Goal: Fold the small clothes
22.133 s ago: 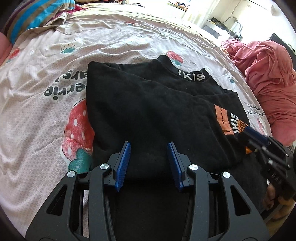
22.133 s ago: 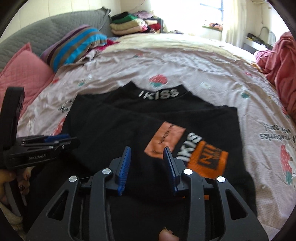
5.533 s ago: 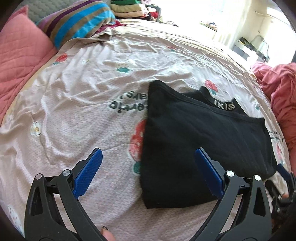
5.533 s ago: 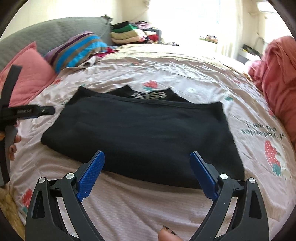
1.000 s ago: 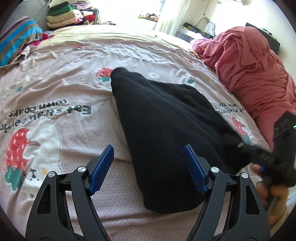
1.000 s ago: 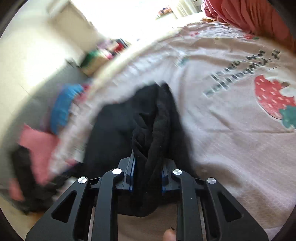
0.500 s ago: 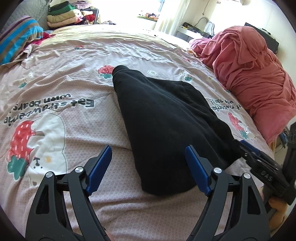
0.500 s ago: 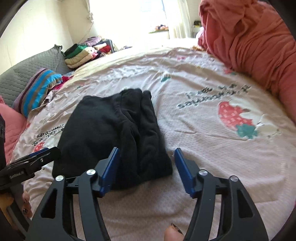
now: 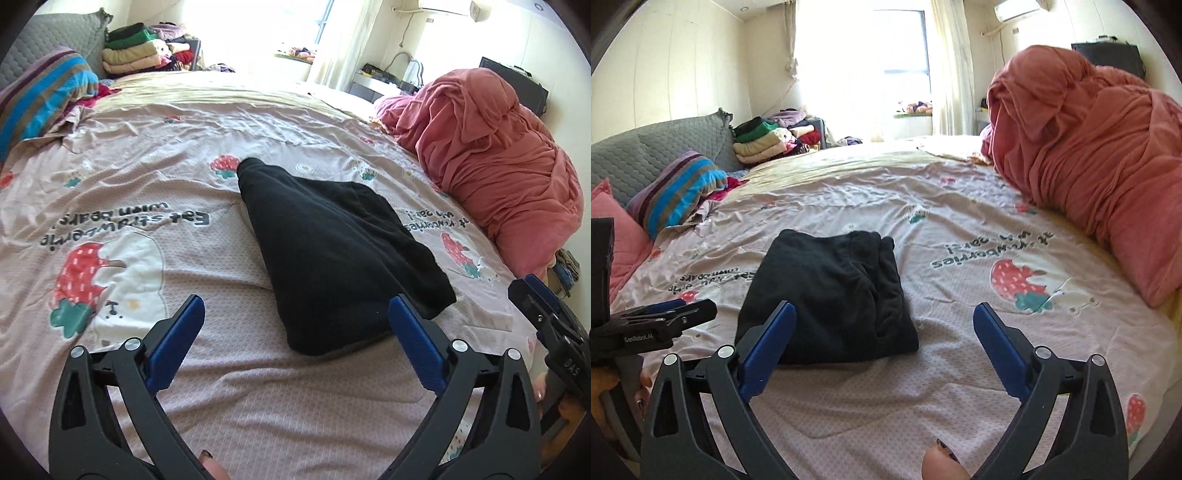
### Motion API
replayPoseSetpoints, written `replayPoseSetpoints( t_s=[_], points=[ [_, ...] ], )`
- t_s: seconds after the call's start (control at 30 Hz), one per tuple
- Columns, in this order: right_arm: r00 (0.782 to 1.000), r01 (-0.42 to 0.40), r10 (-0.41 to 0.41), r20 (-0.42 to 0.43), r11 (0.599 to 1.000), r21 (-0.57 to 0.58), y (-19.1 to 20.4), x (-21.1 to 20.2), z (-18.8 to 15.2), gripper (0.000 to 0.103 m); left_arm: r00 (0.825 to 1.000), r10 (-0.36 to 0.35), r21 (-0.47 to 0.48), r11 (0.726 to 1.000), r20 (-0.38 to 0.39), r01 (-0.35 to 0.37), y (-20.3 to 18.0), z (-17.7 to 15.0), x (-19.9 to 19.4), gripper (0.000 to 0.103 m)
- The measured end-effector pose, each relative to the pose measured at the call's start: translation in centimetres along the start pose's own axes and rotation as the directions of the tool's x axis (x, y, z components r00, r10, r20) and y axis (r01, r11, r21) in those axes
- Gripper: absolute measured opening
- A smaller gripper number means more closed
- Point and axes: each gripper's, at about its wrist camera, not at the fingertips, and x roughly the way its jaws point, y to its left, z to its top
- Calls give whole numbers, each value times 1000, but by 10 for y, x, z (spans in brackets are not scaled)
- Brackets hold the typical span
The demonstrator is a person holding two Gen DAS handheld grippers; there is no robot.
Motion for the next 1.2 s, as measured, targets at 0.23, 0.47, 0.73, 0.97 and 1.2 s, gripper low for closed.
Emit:
replayPoseSetpoints(
  t_s=[0.23, 0.47, 0.73, 0.97, 1.2],
  points=[
    [999, -21, 22, 24, 1000, -21, 7, -23, -6, 98, 999, 30, 9, 999, 31, -30, -1, -10, -29, 94],
    [999, -26, 27, 37, 999, -34, 16, -39, -17, 98, 998, 36, 11, 999, 53, -37, 2, -29, -59, 94],
    [998, -13, 17, 52, 997, -72, 30, -58, -31, 98, 997, 62, 18, 998, 52, -63, 13, -56, -81, 94],
    [999, -41, 42, 9, 999, -22, 37, -63, -53, 98, 996, 81, 24, 996, 35, -82, 17, -76, -90, 94],
    [995, -25, 21, -95, 999, -48, 46, -49, -80, 98, 998, 64, 16, 998, -7, -64, 19, -87, -83, 94]
  ],
)
